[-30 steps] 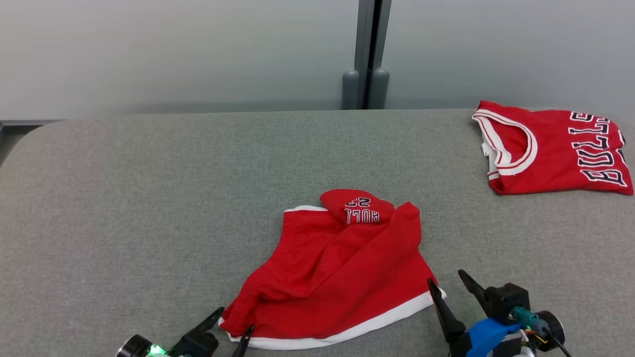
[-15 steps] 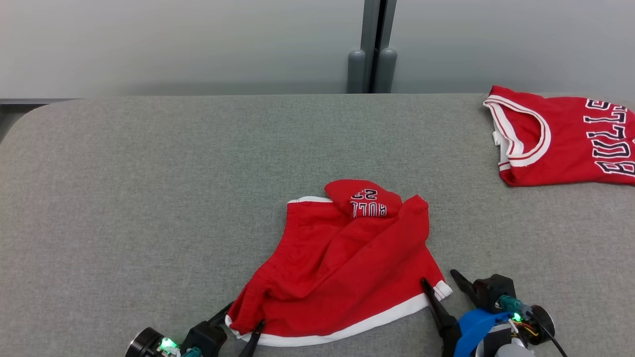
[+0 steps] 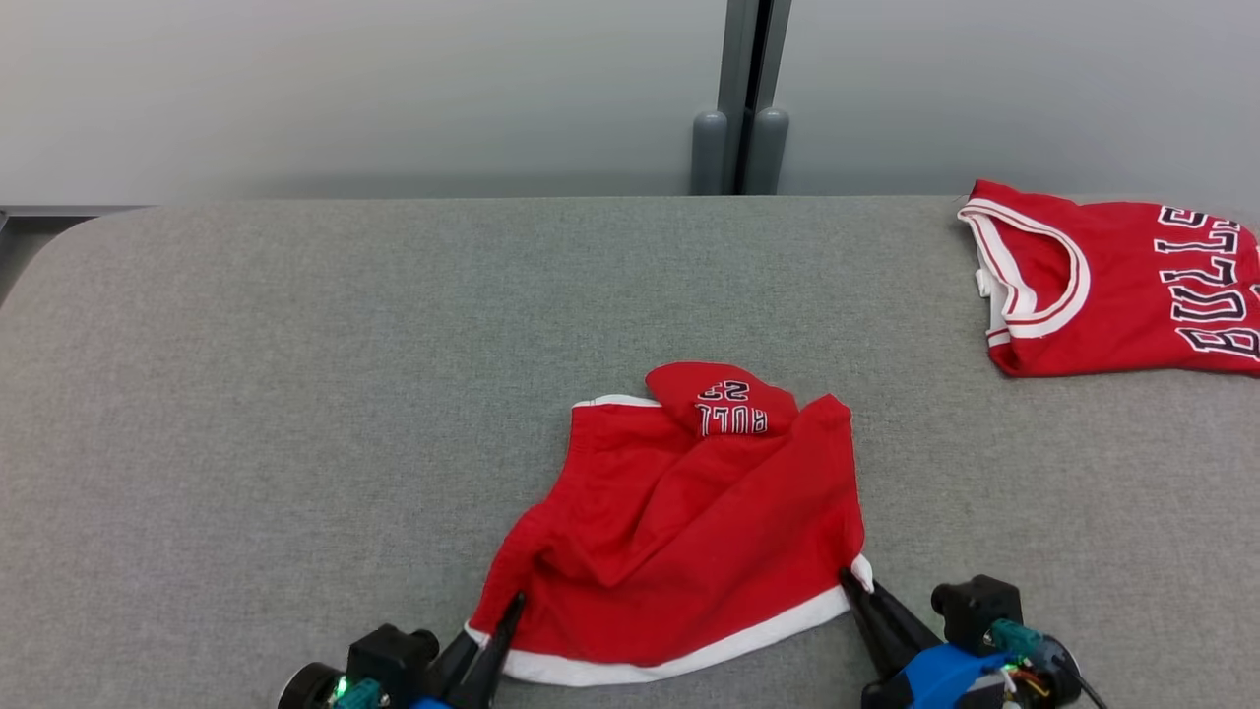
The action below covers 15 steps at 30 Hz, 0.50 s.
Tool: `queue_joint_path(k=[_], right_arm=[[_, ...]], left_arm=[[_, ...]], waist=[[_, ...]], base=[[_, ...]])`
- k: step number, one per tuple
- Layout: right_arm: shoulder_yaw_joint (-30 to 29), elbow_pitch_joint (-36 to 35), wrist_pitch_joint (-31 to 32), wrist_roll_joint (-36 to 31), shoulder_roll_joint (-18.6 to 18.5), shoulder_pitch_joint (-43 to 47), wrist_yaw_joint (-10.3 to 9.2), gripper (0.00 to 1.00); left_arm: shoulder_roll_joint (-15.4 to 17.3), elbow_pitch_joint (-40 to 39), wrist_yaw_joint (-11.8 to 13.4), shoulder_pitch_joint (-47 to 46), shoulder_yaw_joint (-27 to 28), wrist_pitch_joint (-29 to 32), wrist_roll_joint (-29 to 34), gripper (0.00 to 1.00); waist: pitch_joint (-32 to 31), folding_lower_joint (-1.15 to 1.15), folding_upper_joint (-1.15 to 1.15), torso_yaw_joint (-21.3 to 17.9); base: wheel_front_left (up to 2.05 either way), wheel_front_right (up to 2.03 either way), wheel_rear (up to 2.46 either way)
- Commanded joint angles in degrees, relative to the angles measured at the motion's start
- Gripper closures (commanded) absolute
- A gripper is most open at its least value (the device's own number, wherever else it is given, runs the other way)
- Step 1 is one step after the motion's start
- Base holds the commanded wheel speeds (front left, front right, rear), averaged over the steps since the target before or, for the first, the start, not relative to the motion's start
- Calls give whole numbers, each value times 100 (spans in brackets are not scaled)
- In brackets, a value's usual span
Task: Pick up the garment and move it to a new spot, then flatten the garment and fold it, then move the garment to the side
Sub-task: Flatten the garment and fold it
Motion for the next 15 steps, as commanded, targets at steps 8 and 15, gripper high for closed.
queue_joint_path(k=[8, 15], right_arm=[[-105, -1180, 0, 543, -218, -257, 3, 100], [-177, -1487, 244, 1066, -370, -1652, 3, 100]], left_arm=[[-86, -1039, -3, -284, 461, -27, -867, 100], [-46, -1257, -4, -1696, 780, 343, -1629, 100]], waist=[[-78, 0, -1, -101], [226, 0, -1, -160]], base=[[0, 0, 0], [0, 0, 0]])
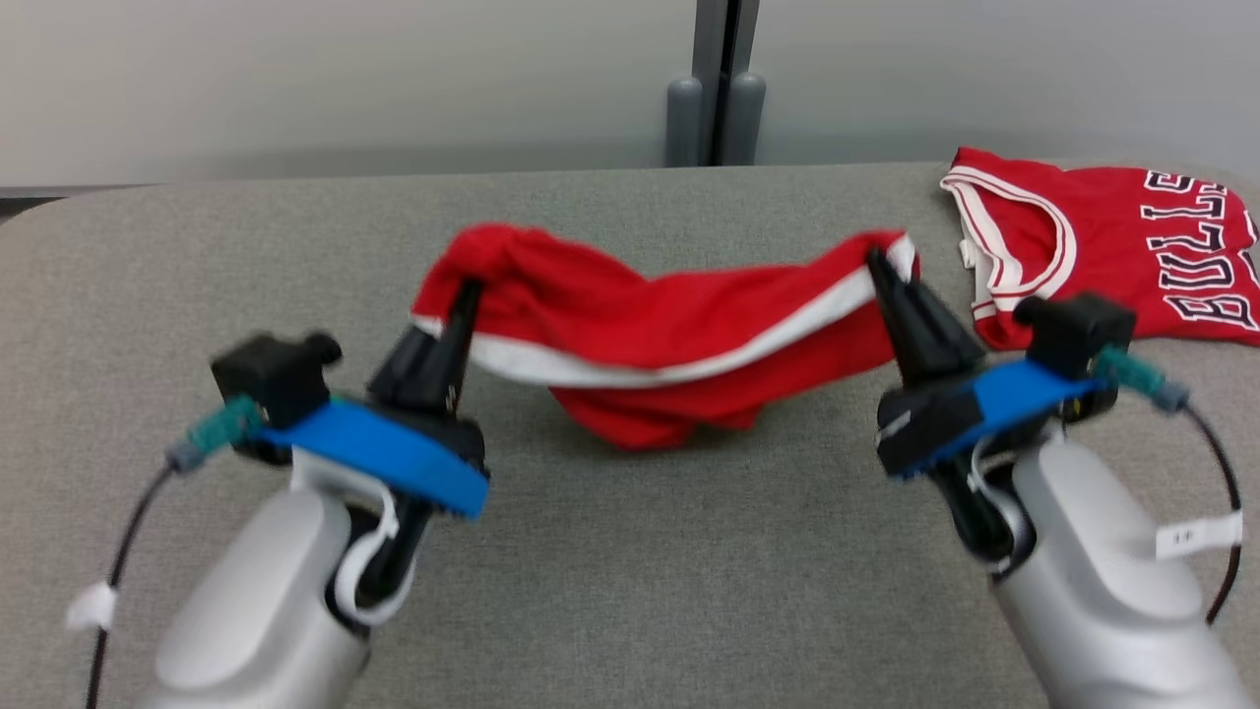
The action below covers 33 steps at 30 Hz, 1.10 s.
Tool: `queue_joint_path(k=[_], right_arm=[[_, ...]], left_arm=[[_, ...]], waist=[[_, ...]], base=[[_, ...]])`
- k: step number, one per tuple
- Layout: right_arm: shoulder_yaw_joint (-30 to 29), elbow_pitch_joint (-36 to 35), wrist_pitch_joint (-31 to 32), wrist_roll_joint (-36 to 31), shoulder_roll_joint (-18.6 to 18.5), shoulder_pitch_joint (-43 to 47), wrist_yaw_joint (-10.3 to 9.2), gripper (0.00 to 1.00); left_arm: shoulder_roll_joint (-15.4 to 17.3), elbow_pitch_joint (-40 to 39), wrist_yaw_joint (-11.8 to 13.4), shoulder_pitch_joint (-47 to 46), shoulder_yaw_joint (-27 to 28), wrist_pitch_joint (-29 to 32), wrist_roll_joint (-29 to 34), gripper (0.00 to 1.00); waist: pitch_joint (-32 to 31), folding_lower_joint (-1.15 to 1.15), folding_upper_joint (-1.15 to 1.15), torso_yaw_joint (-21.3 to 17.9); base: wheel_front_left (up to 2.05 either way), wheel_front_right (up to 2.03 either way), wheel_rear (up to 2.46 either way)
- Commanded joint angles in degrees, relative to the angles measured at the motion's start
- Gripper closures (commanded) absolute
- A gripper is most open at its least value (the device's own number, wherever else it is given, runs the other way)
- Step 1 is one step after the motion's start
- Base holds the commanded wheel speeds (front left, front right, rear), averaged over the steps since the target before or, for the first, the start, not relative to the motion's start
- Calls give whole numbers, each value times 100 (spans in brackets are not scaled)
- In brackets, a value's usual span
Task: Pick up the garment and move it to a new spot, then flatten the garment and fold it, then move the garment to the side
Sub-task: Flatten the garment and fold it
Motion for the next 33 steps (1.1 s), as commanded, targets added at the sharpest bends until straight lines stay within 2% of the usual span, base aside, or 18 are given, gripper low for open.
queue_joint_path(k=[1, 5, 10, 15, 19, 22, 25, 30, 33], right_arm=[[-64, 29, 62, 92, -12, -366, 2, 100], [-82, 370, 386, 282, 97, -1736, 2, 100], [-278, 1109, 488, 514, 261, -3581, 2, 100], [-503, 1862, 304, 742, 413, -5052, 2, 100], [-462, 2338, 130, 827, 429, -5698, 2, 100], [-183, 2529, 30, 898, 469, -5697, 2, 100], [105, 2602, -71, 1027, 469, -5371, 2, 100], [671, 2442, -213, 1251, 418, -4470, 2, 100], [946, 2191, -246, 1372, 301, -3740, 2, 100]], left_arm=[[14, 43, -4, -396, 48, 107, -77, 100], [-88, 508, -4, -1845, 238, 531, -481, 100], [-299, 1465, 6, -3639, 615, 875, -876, 100], [-471, 2321, 9, -5152, 781, 779, -875, 100], [-625, 2780, -1, -5822, 707, 611, -934, 100], [-641, 2873, -3, -5814, 541, 452, -1073, 100], [-600, 2854, -4, -5397, 293, 288, -1195, 100], [-442, 2644, -5, -4280, -118, -165, -1359, 100], [-412, 2394, -6, -3476, -182, -327, -1423, 100]], waist=[[119, 0, -1, 27], [519, 0, -1, -25], [1048, 0, -1, -135], [1403, 0, -1, -220], [1573, 0, -1, -236], [1633, 0, -1, -261], [1649, 0, -1, -281], [1553, 0, -1, -299], [1425, 0, -1, -299]], base=[[0, 0, 0], [0, 0, 0], [0, 0, 0], [0, 0, 0], [0, 0, 0], [0, 0, 0], [0, 0, 0], [0, 0, 0], [0, 0, 0]])
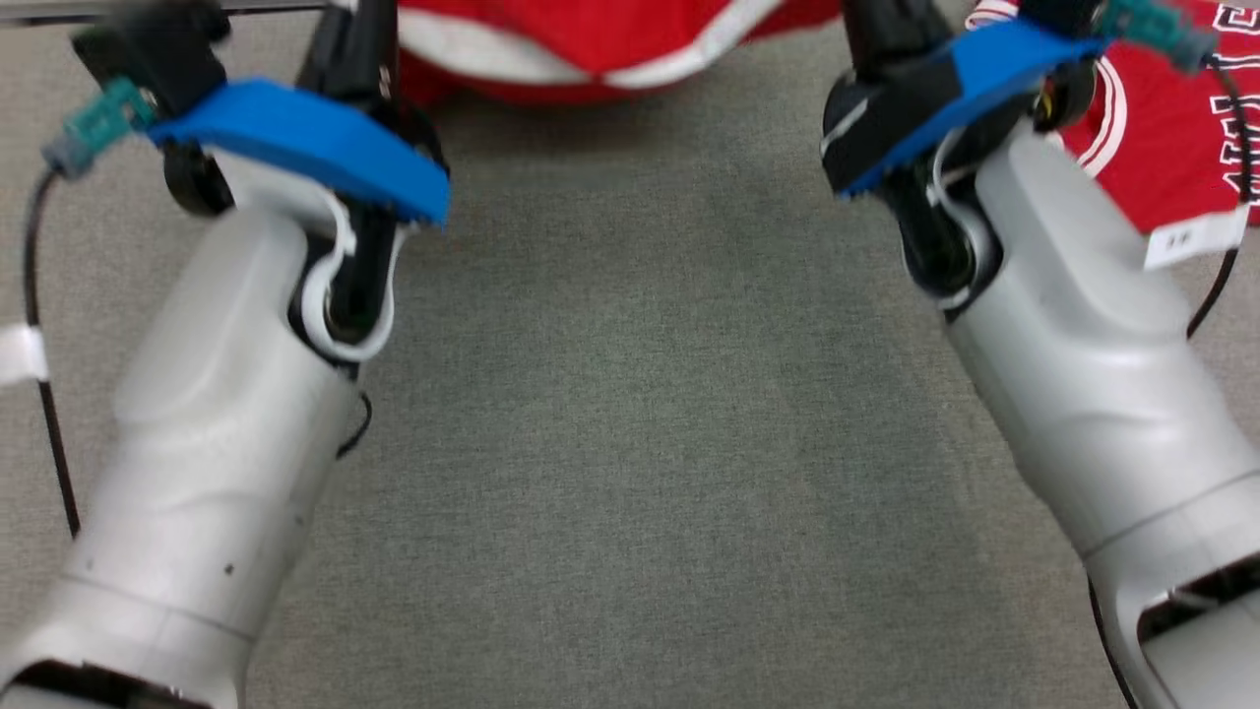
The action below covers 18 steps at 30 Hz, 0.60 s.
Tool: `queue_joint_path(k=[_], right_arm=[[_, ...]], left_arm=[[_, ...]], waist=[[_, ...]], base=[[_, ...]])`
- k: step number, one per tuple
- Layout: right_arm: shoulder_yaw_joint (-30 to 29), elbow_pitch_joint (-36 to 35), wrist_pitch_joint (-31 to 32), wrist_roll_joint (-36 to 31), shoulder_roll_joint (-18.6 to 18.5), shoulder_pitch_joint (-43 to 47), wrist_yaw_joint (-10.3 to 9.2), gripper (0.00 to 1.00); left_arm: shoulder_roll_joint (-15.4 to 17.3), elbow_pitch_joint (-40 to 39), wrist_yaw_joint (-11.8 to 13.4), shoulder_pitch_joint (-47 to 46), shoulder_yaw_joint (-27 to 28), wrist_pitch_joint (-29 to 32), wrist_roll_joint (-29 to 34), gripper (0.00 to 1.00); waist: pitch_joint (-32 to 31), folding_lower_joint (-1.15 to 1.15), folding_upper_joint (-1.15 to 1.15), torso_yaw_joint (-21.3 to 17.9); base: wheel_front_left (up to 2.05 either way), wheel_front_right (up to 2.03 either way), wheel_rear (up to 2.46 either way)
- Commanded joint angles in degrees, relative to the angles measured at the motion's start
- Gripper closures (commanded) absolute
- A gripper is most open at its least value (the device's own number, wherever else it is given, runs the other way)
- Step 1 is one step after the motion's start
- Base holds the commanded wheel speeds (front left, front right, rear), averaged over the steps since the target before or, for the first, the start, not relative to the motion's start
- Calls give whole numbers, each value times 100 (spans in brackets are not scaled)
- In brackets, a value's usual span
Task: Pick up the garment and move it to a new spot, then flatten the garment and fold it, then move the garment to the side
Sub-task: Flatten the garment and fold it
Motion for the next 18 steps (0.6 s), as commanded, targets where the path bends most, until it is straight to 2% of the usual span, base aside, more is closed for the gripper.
queue_joint_path(k=[1, 4, 10, 16, 18], right_arm=[[153, -134, -38, -43, -158, 419, 2, 100], [201, -539, -40, 82, -304, 1193, 2, 100], [126, -1325, -44, 219, -578, 2898, 2, 100], [79, -1915, -44, 417, -779, 4384, 2, 100], [-38, -2135, -44, 465, -826, 4846, 2, 100]], left_arm=[[53, -161, -8, 356, -37, -56, 111, 100], [100, -532, -8, 1125, 294, -85, 267, 100], [-172, -1347, 23, 2908, 994, -84, 818, 100], [-451, -1893, 100, 4437, 1305, -85, 1198, 100], [-479, -2028, 120, 4881, 1235, -86, 1335, 100]], waist=[[-97, 0, -1, -3], [-230, 0, -1, 23], [-628, 0, -1, 85], [-1084, 0, -1, 165], [-1235, 0, -1, 193]], base=[[0, 0, 0], [0, 0, 0], [0, 0, 0], [0, 0, 0], [0, 0, 0]])
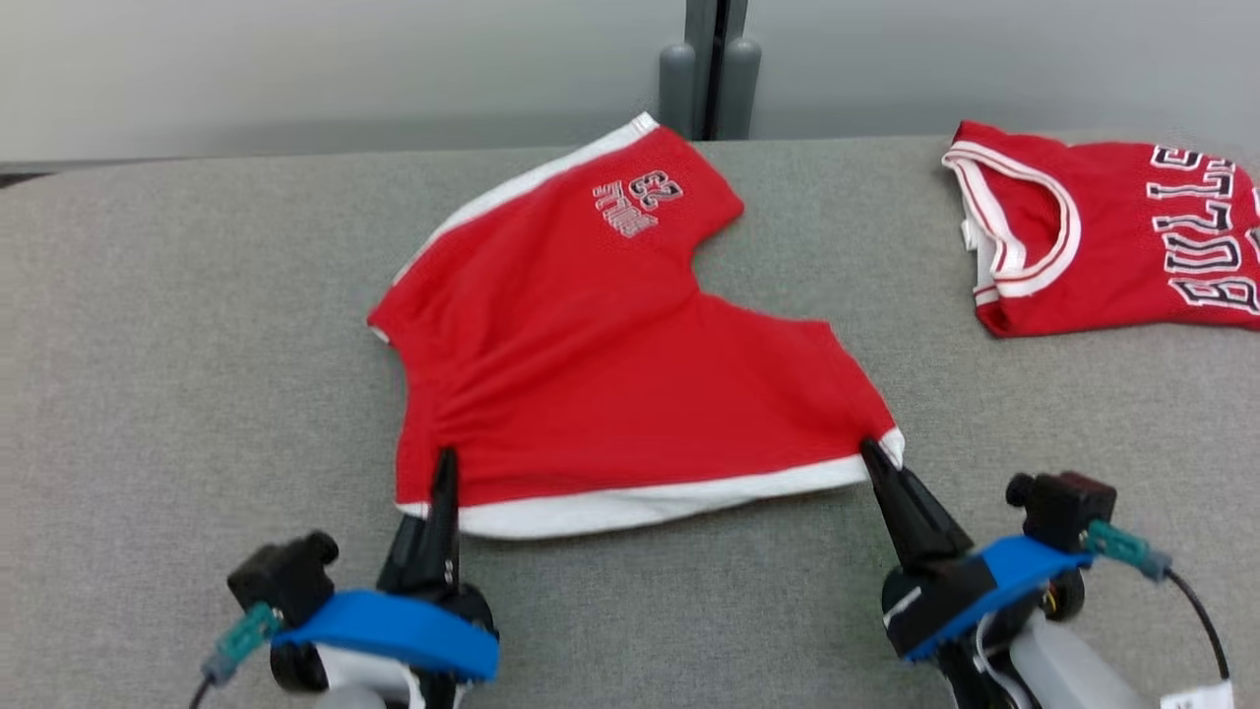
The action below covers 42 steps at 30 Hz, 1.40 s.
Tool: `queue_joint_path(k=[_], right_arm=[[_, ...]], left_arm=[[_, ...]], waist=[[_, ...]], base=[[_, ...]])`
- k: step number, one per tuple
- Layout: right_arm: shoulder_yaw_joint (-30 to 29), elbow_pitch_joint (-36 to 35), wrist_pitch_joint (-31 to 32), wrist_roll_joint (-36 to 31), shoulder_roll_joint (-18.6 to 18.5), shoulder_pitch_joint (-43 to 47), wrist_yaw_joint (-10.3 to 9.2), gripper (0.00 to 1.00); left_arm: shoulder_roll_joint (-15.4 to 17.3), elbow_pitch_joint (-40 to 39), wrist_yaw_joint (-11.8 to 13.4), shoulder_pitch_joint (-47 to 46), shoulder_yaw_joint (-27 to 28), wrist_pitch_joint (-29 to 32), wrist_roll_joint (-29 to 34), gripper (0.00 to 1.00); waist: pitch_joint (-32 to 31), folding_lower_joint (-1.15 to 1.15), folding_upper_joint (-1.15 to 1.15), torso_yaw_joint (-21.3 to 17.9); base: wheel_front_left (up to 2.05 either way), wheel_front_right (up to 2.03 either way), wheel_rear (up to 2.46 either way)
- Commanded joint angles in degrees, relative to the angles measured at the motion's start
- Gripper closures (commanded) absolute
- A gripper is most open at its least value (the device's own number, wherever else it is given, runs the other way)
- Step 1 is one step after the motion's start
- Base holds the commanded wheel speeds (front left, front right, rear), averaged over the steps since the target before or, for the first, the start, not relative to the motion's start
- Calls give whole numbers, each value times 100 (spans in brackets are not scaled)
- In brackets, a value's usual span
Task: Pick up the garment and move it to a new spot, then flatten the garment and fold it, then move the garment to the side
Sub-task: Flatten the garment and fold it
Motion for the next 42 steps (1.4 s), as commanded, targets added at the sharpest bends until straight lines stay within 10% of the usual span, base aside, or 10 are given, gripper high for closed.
queue_joint_path(k=[1, 12, 21, 42], right_arm=[[-95, -190, -26, 51, -55, 435, 2, 100], [-1116, -1742, 471, -382, 135, 2413, 2, 100], [-1717, -2227, 1073, -1010, 431, 1935, 2, 100], [-1194, 1251, 1133, -1613, 713, -2605, 2, 100]], left_arm=[[-10, -128, 50, 331, -38, -25, 115, 100], [99, -1015, 407, 1904, -118, 46, 154, 100], [38, -1279, 371, 1593, -123, 203, 37, 100], [-243, -418, 146, -380, -53, 295, -333, 100]], waist=[[-168, 1, 2, -23], [-398, 1, 2, -7], [-301, 1, 2, 60], [712, 1, 2, 615]], base=[[0, 0, 0], [0, 0, 0], [0, 0, 0], [0, 0, 0]])
